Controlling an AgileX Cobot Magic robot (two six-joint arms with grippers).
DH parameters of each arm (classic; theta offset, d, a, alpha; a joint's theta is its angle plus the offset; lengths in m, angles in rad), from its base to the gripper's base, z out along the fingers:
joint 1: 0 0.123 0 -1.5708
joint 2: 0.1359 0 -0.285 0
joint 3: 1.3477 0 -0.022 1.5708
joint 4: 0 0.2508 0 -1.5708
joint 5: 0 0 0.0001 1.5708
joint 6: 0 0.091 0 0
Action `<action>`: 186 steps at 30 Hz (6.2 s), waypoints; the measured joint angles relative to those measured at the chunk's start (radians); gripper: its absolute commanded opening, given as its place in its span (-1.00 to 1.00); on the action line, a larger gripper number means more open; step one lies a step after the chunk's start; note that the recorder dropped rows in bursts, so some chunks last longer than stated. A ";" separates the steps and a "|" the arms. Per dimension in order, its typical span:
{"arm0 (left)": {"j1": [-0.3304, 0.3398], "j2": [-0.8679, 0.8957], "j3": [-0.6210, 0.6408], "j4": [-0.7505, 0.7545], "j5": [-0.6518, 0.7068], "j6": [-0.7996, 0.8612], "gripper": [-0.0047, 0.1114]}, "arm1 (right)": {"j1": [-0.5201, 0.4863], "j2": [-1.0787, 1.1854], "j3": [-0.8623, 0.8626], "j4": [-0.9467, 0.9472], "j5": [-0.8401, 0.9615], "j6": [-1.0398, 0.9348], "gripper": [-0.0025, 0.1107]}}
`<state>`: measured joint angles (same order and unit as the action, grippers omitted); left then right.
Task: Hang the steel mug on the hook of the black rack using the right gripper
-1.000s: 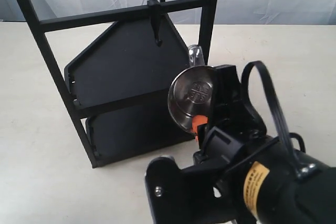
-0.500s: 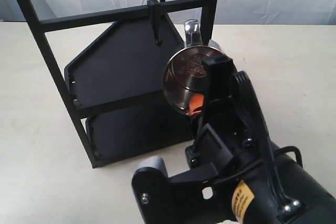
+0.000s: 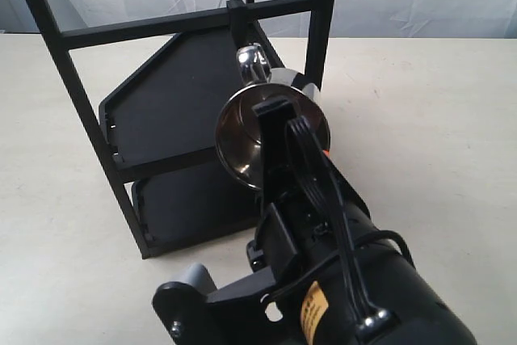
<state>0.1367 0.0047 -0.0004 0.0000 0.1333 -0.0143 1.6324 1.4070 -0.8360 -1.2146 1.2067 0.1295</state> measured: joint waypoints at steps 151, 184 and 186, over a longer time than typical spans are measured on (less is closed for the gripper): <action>0.000 0.000 0.000 0.000 0.000 0.000 -0.89 | 0.111 -0.353 0.000 0.001 0.007 0.497 -0.97; 0.000 0.000 0.000 0.000 0.000 0.000 -0.89 | -0.062 -0.667 0.043 0.056 0.001 1.306 -0.97; 0.000 0.000 0.000 0.000 0.000 0.000 -0.89 | -0.161 -0.693 0.087 0.056 0.003 1.388 -0.97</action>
<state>0.1367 0.0047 -0.0004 0.0000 0.1333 -0.0143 1.4710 0.7141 -0.7495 -1.1591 1.2099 1.5175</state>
